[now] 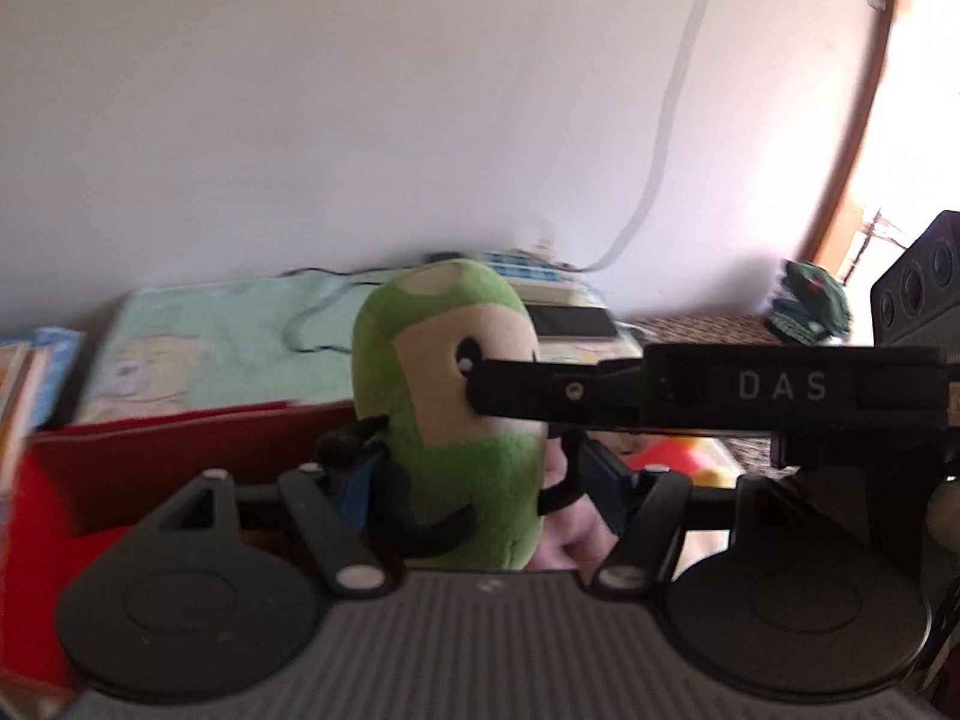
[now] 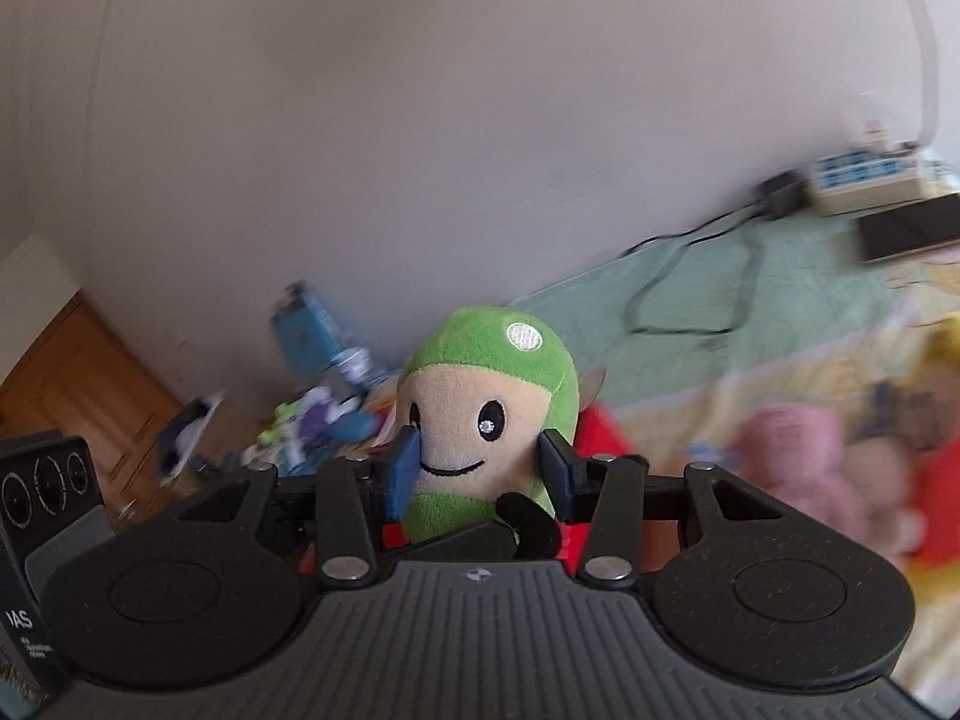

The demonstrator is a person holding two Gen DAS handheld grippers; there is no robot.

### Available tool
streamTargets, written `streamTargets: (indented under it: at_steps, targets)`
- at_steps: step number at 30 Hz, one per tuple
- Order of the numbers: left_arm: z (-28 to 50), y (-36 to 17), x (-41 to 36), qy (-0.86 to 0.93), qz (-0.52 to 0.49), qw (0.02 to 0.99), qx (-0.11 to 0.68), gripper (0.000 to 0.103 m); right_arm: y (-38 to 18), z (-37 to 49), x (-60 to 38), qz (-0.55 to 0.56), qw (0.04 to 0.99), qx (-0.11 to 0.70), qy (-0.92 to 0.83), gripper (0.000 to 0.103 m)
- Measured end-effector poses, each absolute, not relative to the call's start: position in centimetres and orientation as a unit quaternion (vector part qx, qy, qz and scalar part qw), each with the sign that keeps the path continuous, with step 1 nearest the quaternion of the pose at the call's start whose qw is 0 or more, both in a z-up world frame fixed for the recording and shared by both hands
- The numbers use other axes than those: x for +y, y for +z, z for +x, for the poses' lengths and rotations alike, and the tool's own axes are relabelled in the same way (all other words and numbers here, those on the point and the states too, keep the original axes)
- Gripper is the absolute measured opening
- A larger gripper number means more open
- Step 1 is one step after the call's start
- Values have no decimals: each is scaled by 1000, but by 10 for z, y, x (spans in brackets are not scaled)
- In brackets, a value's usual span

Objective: Organize objects
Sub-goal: 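Carry the green plush with the right gripper over the red box and lower it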

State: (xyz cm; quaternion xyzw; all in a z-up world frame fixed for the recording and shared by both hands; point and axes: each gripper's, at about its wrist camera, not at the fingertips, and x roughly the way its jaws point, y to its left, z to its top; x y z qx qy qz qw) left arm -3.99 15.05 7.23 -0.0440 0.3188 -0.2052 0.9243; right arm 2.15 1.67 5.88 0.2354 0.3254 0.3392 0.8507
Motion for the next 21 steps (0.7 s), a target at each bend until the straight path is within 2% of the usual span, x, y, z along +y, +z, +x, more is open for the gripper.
streamTargets:
  at_steps: [11, 21]
  targets:
    - [-22, 23, 279, -101, -22, 924, 367, 69, 5, 44, 161, 229, 816, 373, 378, 46]
    - [6, -29, 330, -85, -6, 900, 428, 67, -37, 58, 218, 243, 803, 439, 322, 46]
